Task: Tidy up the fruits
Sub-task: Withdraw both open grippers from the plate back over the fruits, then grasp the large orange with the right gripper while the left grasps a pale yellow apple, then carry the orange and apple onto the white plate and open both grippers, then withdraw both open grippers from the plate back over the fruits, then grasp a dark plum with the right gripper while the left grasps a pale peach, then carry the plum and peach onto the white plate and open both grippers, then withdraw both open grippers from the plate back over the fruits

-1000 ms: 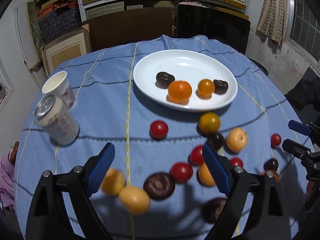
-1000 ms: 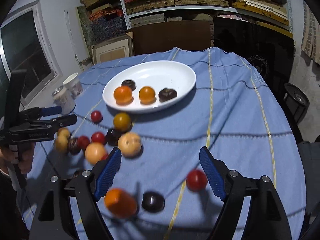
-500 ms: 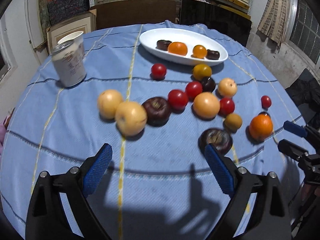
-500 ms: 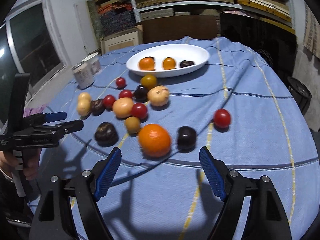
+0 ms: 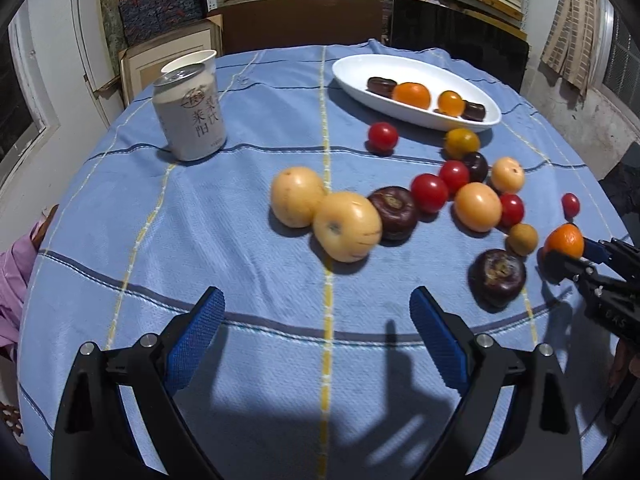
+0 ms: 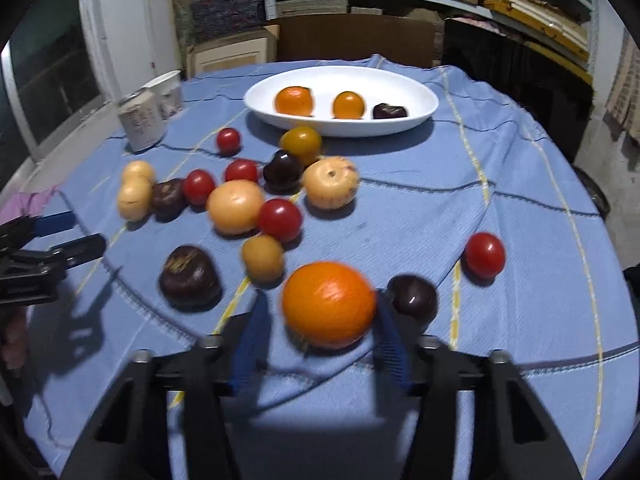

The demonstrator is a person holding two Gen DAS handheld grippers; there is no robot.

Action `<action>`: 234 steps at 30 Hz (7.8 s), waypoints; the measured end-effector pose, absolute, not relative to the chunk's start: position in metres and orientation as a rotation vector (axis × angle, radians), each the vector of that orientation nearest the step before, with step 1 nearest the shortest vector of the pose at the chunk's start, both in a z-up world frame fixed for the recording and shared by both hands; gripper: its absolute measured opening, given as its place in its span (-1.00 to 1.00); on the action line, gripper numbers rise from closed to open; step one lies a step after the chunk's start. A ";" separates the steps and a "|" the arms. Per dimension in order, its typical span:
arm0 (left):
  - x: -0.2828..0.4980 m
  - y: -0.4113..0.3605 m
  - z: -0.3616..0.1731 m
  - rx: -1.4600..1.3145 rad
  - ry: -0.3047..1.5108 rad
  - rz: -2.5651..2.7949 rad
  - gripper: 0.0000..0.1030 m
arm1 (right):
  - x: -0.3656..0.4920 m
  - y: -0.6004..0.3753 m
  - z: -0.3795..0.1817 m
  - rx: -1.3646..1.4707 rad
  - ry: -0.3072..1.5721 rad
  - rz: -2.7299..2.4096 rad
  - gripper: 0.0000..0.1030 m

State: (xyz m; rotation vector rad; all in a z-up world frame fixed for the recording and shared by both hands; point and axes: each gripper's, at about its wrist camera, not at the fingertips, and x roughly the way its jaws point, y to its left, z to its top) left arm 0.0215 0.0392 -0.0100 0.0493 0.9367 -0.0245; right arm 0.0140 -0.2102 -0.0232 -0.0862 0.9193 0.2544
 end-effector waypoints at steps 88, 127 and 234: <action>0.175 -0.018 0.039 -0.003 0.884 -0.110 0.75 | 0.168 -0.263 0.034 0.190 0.797 0.323 0.18; 0.033 0.044 -0.011 0.053 0.932 -0.012 0.77 | 0.000 -0.260 -0.016 0.028 0.887 0.247 0.41; 0.037 -0.047 -0.002 0.157 0.913 -0.229 0.74 | 0.008 -0.264 -0.009 0.133 0.890 0.282 0.58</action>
